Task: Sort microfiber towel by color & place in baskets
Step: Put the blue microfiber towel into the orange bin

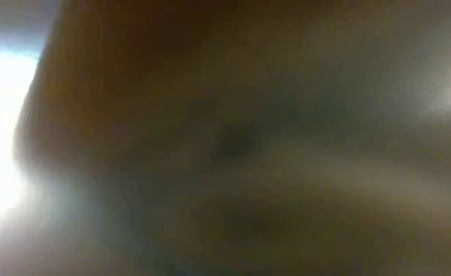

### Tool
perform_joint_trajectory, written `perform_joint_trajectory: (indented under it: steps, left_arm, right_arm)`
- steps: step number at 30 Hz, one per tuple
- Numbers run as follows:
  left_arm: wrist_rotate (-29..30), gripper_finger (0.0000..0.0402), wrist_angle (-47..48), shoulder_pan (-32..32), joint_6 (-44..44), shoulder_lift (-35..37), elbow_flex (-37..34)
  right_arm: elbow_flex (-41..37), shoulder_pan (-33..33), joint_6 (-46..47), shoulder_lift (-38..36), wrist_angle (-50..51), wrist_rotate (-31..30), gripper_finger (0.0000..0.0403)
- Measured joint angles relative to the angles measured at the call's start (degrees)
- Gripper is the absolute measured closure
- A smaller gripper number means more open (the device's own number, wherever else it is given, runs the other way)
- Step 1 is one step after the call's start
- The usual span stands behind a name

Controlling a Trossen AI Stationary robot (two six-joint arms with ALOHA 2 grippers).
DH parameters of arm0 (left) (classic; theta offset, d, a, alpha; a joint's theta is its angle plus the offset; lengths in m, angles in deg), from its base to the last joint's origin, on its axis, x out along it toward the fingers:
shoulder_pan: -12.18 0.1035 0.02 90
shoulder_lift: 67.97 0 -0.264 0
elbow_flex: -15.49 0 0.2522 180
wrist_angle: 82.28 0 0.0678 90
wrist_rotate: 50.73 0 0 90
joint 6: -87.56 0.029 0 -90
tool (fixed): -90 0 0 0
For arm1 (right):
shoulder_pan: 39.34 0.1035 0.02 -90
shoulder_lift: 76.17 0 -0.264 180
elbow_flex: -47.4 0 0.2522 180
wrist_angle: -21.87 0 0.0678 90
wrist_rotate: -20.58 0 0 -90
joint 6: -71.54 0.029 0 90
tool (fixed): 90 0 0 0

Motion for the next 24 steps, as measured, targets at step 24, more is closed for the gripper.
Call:
perform_joint_trajectory:
  steps: [24]
  left_arm:
    - [23.00,0.0384,5.07,8.11,32.28,0.13,30.18]
  right_arm:
    - [0.00,-0.02,0.00,0.00,10.29,0.05,0.0344]
